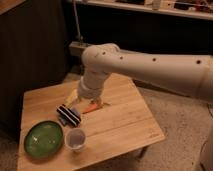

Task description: Move the arm in a circular motion

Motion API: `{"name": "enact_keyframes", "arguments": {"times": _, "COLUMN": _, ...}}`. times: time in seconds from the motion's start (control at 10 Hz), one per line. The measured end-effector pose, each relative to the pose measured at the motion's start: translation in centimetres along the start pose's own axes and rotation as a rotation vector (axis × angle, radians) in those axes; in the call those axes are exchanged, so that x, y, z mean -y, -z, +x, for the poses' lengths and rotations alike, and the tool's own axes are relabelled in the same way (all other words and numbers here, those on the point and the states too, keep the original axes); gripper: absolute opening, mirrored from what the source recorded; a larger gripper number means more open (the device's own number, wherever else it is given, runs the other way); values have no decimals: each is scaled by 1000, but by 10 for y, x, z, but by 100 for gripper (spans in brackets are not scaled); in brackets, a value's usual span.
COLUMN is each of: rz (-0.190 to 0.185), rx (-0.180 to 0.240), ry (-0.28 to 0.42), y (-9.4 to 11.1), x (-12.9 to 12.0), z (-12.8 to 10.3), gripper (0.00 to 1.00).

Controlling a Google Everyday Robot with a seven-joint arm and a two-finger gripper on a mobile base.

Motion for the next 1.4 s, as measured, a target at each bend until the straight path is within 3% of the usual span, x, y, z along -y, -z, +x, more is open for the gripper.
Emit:
{"name": "enact_keyframes", "arguments": {"times": 0.1, "rz": -31, "rx": -48, "ry": 54, "y": -12, "x": -24, "z": -10, "gripper": 80}}
{"name": "enact_keyframes", "arguments": {"times": 0.3, "rz": -46, "rx": -42, "ry": 100, "y": -19, "x": -48, "z": -27, "gripper": 80}}
{"name": "enact_keyframes", "arguments": {"times": 0.6, "rz": -16, "rx": 88, "ry": 97, "y": -5, "x": -52, "z": -63, "gripper": 80}}
{"name": "enact_keyframes", "arguments": {"times": 0.8, "rz": 5, "rx": 165, "ry": 72, "y": 9, "x": -36, "z": -90, "gripper": 80}}
{"name": "enact_keyframes", "arguments": {"times": 1.2, "rz": 70, "rx": 329, "ry": -22, "y": 45, "x": 35, "z": -154, "gripper": 80}}
{"name": "enact_keyframes", "arguments": {"times": 1.4, "rz": 100, "rx": 394, "ry": -88, "y": 59, "x": 77, "z": -172, "gripper": 80}}
